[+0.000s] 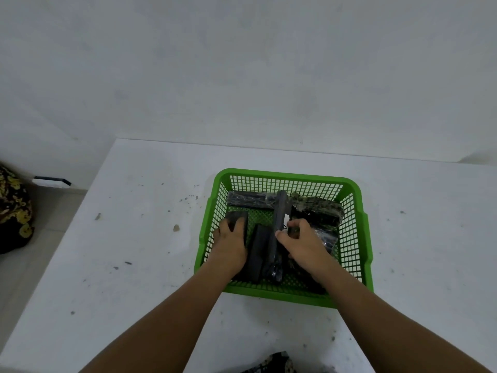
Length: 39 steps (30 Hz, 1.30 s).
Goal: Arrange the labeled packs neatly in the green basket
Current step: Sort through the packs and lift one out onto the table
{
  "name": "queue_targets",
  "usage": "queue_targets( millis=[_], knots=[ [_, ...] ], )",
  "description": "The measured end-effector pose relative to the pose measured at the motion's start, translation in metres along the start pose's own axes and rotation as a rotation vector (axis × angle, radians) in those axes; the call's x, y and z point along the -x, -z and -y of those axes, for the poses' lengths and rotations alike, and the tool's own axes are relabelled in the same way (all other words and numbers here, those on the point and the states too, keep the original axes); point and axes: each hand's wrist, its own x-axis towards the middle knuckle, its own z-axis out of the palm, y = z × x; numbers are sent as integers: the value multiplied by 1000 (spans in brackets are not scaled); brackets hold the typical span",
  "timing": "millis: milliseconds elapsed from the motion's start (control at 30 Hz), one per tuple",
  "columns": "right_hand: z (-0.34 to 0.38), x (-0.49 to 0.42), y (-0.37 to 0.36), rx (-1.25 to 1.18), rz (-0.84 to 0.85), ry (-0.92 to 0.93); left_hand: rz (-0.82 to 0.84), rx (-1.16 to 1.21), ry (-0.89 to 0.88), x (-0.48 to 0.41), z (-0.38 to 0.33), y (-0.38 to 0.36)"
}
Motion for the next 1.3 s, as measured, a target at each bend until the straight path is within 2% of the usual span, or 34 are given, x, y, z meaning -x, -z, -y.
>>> queue_targets(
  millis=[467,567,700,767,1033,1100,1233,1300],
  knots=[
    [5,4,0,43,-3,23,27,54,-57,3,4,16],
    [5,5,-1,52,2,27,40,1,-54,5,3,18],
    [6,5,-2,67,-9,27,17,-195,-70,8,0,19],
    [7,6,-2,68,-9,24,30,-204,-73,10,0,20],
    [7,7,-4,73,-4,20,47,207,-43,10,5,26],
    [7,7,-4,68,-4,18,38,122,-47,12,8,23],
    [6,6,-4,70,-12,14,-86,-445,-188,17,11,14],
    [6,5,-3,47,-4,11,-60,-516,-170,17,13,11]
  ],
)
